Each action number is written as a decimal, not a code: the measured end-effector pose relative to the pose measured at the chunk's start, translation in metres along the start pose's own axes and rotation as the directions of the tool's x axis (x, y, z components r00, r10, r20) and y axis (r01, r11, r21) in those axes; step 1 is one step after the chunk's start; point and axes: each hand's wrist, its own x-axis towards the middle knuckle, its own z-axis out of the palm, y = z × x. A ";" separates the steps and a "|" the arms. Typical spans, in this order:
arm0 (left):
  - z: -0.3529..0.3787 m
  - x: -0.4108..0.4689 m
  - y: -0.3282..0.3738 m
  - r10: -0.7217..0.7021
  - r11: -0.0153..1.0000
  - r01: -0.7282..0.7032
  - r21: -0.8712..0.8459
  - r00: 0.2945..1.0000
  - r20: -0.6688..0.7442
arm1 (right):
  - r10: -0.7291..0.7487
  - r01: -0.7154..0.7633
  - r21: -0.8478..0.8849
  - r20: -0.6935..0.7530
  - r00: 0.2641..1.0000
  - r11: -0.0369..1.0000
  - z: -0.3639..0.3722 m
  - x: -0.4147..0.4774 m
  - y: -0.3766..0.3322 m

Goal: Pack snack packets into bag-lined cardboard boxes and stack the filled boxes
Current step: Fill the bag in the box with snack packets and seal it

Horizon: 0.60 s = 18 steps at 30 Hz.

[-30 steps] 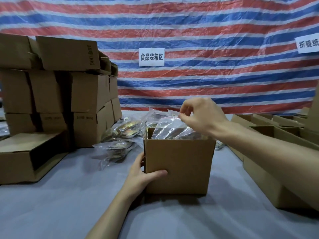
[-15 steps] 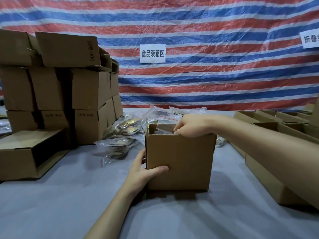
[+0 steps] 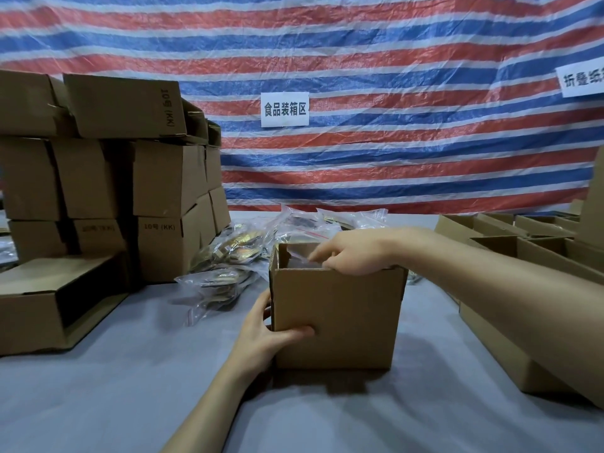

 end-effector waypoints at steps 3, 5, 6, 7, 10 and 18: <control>0.001 -0.001 0.002 0.013 1.000 -0.013 -0.005 1.000 0.010 | -0.008 0.008 -0.027 -0.007 1.000 1.000 0.000 0.001 -0.003; 0.001 -0.002 0.003 0.016 1.000 -0.016 -0.007 1.000 0.015 | 0.053 -0.054 0.008 0.077 0.996 0.999 -0.003 0.003 -0.005; 0.001 -0.002 0.003 0.019 1.000 -0.019 -0.011 1.000 0.013 | 0.075 -0.082 0.052 0.115 0.991 0.995 -0.004 0.004 -0.005; 0.001 -0.002 0.003 0.023 1.000 -0.023 -0.011 1.000 0.012 | 0.091 -0.105 0.099 0.137 0.986 0.989 -0.004 0.005 -0.004; 0.000 -0.001 0.003 0.031 1.000 -0.031 -0.004 0.999 0.025 | 0.111 -0.128 0.132 0.128 0.985 0.983 -0.002 0.007 -0.003; 0.000 -0.001 0.005 0.035 0.998 -0.037 0.049 0.999 0.034 | -0.026 0.028 0.099 -0.025 0.999 0.995 -0.002 0.003 -0.004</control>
